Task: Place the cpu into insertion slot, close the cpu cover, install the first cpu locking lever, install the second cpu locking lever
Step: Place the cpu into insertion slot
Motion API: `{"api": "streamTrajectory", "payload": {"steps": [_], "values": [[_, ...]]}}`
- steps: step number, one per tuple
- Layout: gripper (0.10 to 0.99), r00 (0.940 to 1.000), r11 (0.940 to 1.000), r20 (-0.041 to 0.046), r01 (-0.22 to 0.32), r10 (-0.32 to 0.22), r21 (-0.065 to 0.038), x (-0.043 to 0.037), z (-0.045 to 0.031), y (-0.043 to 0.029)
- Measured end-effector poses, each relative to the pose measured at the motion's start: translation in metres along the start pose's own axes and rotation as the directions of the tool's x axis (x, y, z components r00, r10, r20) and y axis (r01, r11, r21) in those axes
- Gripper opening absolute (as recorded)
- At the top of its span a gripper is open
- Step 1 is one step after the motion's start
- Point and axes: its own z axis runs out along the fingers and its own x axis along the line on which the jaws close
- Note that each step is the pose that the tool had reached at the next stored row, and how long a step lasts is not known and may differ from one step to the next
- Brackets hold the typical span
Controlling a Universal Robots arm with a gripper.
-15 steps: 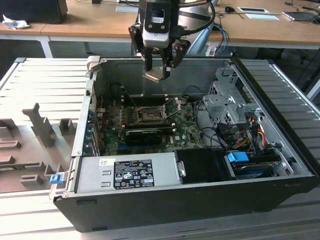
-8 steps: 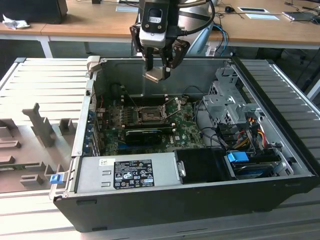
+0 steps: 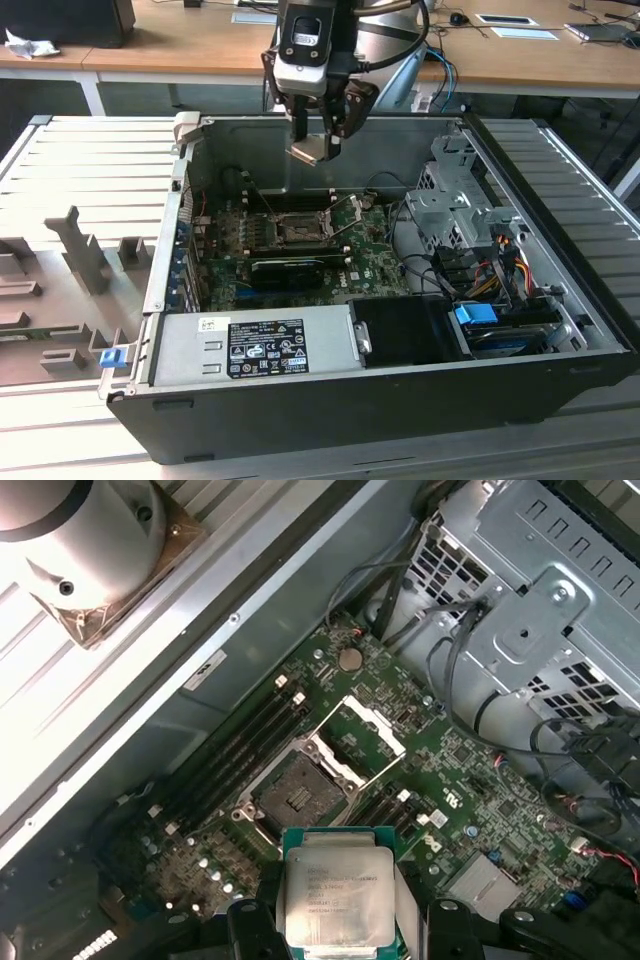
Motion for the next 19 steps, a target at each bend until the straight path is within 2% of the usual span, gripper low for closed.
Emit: {"api": "streamTrajectory", "payload": {"steps": [7, 19], "values": [[0.529, 0.9988, 0.9988, 0.0042, -0.049, 0.049, -0.001, 0.0000, 0.0007, -0.0001], [0.529, 0.9885, 0.9886, 0.0129, -0.151, 0.151, -0.004, 0.0000, 0.0016, -0.0002]]}}
